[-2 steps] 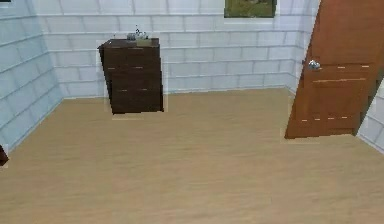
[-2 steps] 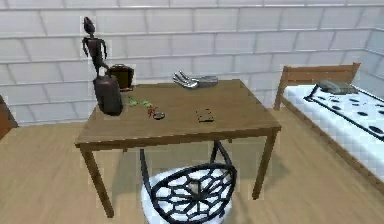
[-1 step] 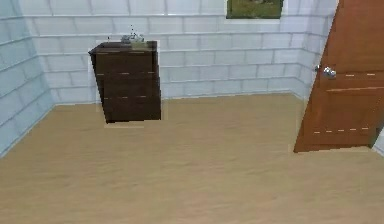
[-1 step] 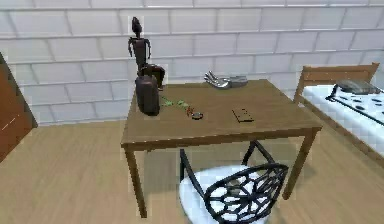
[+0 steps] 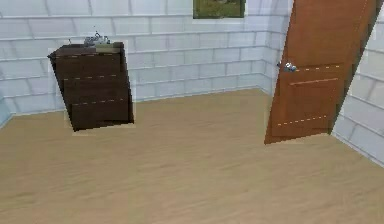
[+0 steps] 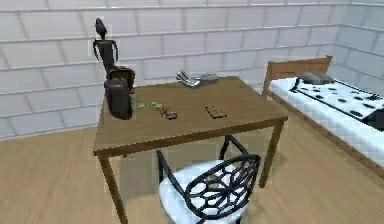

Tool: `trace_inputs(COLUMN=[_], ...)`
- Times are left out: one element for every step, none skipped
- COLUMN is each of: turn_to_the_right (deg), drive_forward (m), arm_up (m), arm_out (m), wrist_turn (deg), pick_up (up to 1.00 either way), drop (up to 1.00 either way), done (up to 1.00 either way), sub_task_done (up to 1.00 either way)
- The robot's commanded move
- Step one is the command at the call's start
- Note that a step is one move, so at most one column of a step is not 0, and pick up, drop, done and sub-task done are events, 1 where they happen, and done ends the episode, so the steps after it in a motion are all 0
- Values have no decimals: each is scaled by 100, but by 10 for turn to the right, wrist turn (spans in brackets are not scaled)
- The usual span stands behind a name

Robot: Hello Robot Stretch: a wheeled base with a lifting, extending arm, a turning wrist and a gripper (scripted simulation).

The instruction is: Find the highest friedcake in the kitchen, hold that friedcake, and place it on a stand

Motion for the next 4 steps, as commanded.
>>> trace_inputs(turn_to_the_right=[30, 0, 0, 0], drive_forward=[0, 100, 100, 25], arm_up=[0, 0, 0, 0], arm_out=[0, 0, 0, 0], wrist_turn=[0, 0, 0, 0], pick_up=[0, 0, 0, 0], drop=[0, 0, 0, 0], done=[0, 0, 0, 0], sub_task_done=[0, 0, 0, 0])
